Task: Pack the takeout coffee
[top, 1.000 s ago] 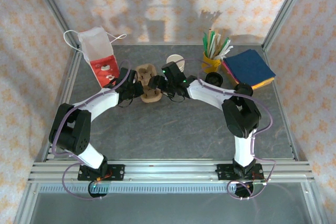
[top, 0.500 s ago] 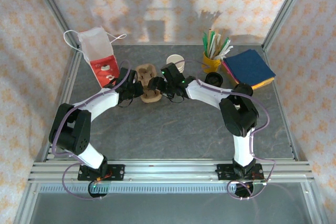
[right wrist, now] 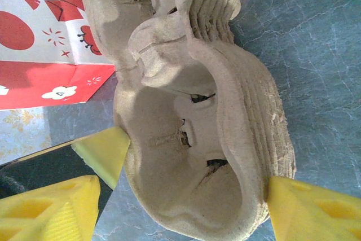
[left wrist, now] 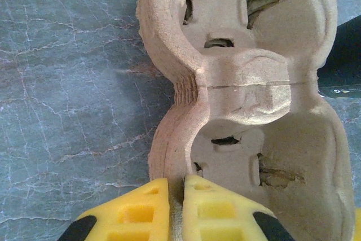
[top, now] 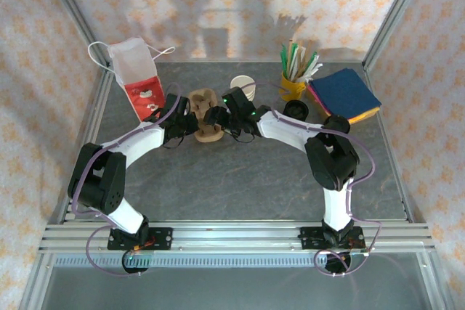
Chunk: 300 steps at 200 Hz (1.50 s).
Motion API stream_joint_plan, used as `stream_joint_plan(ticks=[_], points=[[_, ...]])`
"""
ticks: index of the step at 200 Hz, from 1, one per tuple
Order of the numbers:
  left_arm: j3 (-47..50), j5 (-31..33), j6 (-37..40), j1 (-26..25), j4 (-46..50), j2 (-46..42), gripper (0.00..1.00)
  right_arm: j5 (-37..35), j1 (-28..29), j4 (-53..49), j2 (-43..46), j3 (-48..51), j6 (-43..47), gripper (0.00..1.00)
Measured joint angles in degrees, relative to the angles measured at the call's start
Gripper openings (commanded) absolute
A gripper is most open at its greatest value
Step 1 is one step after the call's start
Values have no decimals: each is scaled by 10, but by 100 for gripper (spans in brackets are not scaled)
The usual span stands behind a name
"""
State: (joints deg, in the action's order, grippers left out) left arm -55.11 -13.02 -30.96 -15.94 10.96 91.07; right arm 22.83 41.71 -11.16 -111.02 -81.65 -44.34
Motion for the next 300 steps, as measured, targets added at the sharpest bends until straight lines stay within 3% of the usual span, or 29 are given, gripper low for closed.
stream_joint_plan(ticks=[207, 250, 300], points=[[0, -2, 0, 2, 0, 0, 11, -19, 10, -37, 0, -25, 14, 78], [0, -2, 5, 3, 2, 0, 25, -7, 10, -27, 0, -25, 4, 78], [0, -16, 6, 3, 1, -3, 31, -5, 10, -25, 0, -25, 0, 79]])
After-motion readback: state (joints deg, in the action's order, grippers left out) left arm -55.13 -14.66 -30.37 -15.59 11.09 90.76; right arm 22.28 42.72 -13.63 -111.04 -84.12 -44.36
